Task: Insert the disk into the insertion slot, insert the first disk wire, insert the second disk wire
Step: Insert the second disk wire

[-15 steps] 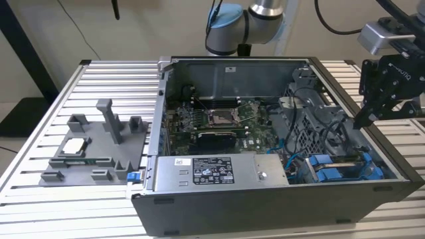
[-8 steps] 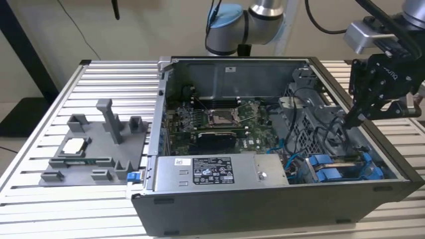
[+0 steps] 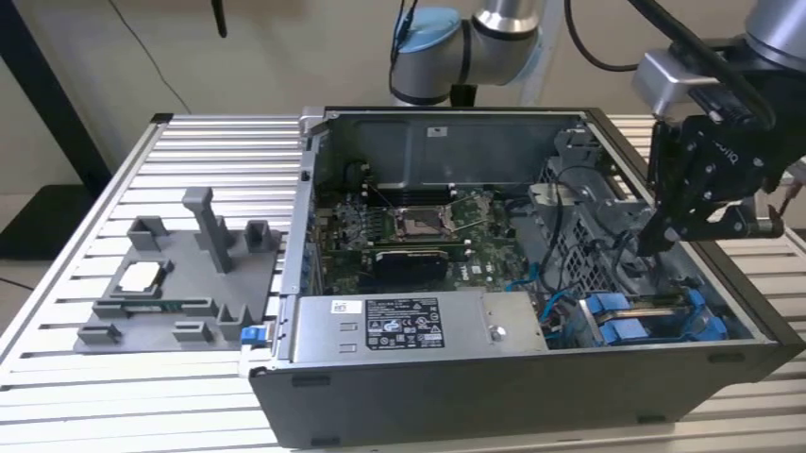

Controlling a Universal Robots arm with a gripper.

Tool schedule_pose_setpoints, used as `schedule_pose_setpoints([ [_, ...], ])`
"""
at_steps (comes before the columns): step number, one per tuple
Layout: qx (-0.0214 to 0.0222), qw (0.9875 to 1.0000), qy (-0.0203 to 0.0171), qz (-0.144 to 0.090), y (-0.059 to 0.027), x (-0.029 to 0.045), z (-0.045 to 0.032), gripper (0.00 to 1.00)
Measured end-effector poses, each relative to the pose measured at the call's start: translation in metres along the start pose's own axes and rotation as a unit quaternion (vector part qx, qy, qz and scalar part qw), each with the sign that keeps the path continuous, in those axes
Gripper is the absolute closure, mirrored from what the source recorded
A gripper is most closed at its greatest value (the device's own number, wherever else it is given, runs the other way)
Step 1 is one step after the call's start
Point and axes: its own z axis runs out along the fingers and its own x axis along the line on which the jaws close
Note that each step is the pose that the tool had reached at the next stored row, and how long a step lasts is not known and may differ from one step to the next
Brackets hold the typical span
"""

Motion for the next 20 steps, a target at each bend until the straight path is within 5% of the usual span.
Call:
schedule_pose_setpoints([
  [6,0.0038,1.0,-0.0046,0.0,0.003,0.0167,0.007,0.84],
  [13,0.0214,0.9997,-0.0127,-0.003,0.0029,0.0268,0.0108,0.84],
  [20,0.0352,0.9992,-0.0167,-0.004,0.0029,0.0295,0.0188,0.84],
])
